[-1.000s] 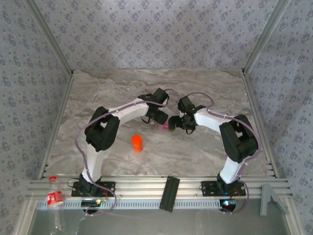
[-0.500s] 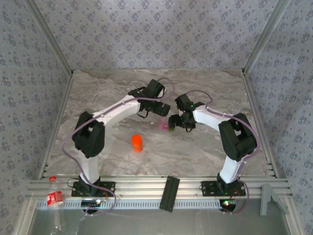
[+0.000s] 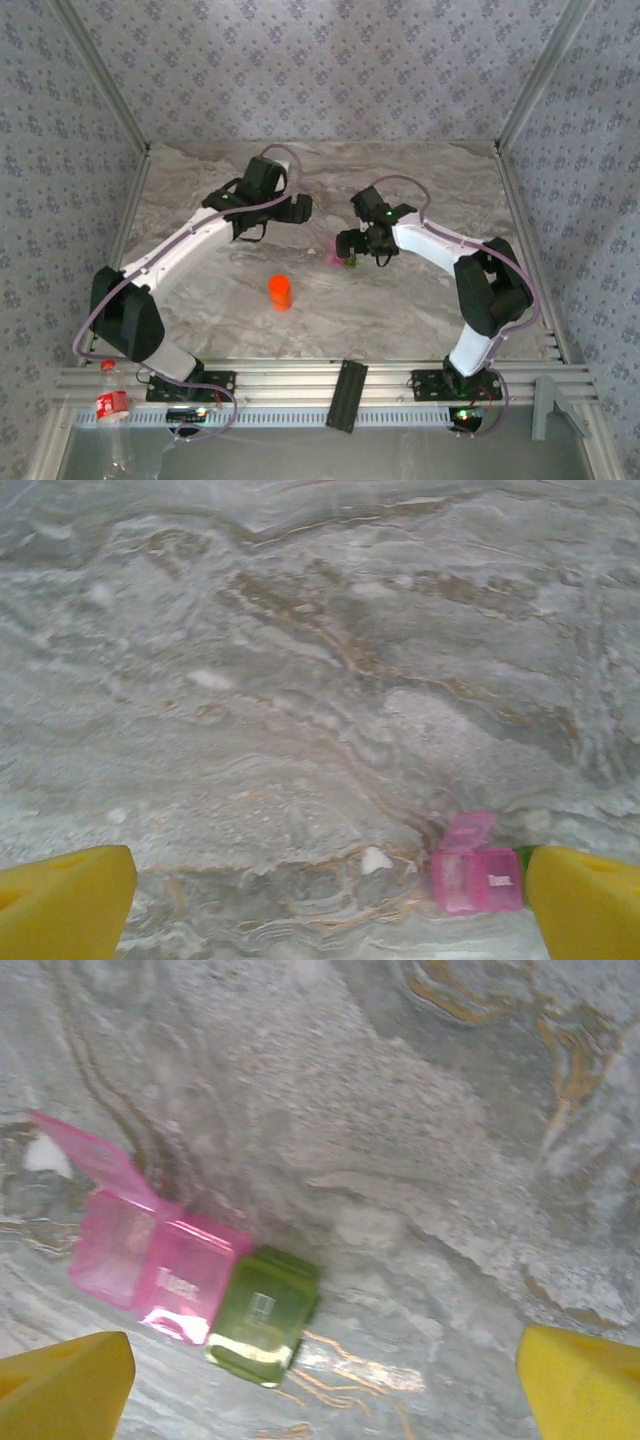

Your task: Sort the pills into containers

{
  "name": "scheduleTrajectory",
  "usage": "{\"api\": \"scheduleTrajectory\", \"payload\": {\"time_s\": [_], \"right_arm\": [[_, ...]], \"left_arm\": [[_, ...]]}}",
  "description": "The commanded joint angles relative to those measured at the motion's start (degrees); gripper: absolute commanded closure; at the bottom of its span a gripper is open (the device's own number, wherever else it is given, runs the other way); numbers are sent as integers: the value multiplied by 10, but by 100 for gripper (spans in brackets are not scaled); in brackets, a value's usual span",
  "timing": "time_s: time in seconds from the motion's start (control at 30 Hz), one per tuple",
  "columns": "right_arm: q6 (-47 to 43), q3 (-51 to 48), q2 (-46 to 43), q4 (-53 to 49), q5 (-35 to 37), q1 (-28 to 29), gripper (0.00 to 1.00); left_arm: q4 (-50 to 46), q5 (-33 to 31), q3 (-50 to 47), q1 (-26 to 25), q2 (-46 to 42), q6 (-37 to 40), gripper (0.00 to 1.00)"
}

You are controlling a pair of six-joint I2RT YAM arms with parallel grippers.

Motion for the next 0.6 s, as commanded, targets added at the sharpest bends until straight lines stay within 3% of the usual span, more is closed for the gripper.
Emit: {"api": "scheduleTrajectory", "payload": {"time_s": [0.0,0.3,0.57], "right_arm": [[18,51,38,-20,32,26,0],[58,170,149,-106,117,85,0],[63,176,175,-110,142,94,0]], "left_arm": [[23,-11,-28,29,-45,-26,0],[30,-8,-74,67,-85,-42,0],[33,1,-91,75,-99,-49,0]]}}
